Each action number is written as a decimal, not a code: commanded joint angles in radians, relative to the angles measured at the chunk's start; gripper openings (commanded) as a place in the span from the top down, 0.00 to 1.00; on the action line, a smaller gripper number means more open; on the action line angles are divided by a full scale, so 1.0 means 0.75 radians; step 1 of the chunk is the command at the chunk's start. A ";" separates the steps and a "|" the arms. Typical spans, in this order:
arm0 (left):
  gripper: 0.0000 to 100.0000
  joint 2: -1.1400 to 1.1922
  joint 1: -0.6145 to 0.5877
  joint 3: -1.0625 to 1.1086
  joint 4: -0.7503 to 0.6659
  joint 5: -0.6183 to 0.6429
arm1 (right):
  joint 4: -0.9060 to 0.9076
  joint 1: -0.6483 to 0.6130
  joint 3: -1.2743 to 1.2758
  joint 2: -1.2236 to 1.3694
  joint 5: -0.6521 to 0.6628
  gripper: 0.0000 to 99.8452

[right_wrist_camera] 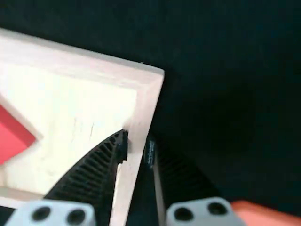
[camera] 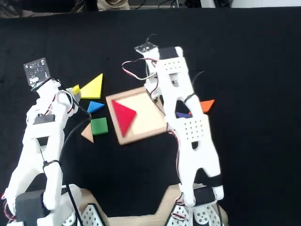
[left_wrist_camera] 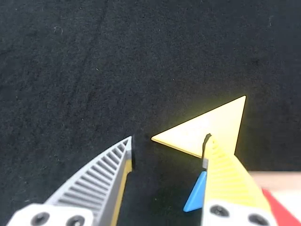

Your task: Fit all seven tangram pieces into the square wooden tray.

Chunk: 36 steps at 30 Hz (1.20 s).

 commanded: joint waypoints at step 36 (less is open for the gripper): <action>0.76 -0.004 0.011 -0.001 -0.014 0.004 | -0.822 0.065 1.310 -0.825 -0.736 0.99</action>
